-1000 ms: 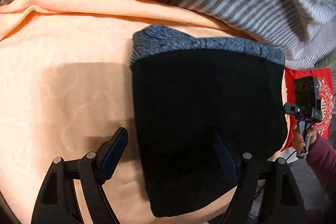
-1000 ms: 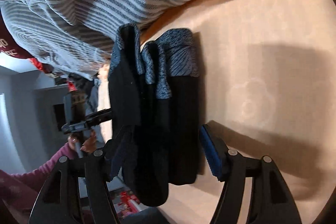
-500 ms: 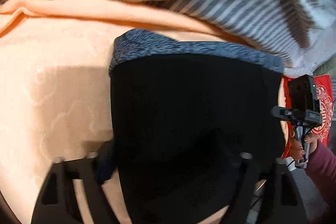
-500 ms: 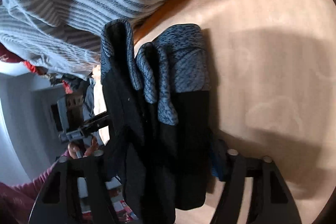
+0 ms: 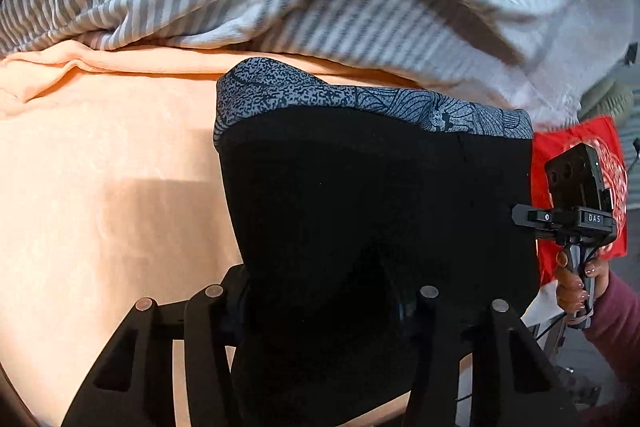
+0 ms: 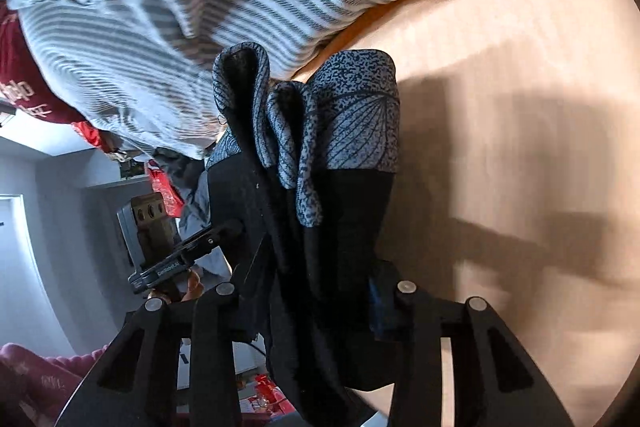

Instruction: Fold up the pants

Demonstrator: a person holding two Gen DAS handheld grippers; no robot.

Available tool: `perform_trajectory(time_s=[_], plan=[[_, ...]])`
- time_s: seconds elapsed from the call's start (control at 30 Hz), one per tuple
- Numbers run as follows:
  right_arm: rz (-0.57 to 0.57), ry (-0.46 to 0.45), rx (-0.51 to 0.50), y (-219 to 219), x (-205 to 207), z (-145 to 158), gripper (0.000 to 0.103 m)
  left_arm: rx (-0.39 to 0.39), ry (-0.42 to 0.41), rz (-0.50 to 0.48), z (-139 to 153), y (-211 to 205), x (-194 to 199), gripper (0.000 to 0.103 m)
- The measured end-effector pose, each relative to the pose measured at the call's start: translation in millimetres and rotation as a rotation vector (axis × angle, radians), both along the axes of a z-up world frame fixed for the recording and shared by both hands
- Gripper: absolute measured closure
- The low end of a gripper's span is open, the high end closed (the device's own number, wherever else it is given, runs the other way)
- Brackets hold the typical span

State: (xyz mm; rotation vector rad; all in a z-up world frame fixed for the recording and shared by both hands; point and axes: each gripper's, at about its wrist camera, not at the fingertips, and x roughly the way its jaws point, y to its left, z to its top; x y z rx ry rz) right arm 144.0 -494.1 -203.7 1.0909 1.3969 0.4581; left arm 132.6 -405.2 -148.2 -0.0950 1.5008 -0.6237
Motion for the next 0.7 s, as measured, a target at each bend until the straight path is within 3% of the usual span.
perform_trajectory(time_s=[0.17, 0.4, 0.47, 0.53, 0.7], plan=[[-0.028, 0.012, -0.007, -11, -44, 15, 0.061, 0.035, -0.001, -0.030, 6, -31, -39, 0.050], [-0.044, 0.053, -0.023, -11, -88, 1, 0.060, 0.096, 0.031, -0.040, -26, -51, -78, 0.050], [-0.023, 0.064, -0.062, -13, -93, -12, 0.059, 0.139, 0.023, -0.029, -37, -58, -83, 0.043], [0.003, 0.076, -0.097, -10, -93, -21, 0.053, 0.193, -0.033, -0.008, -35, -61, -85, 0.019], [0.008, 0.103, -0.151, -17, -95, -17, 0.047, 0.296, -0.073, 0.023, -23, -55, -83, 0.016]])
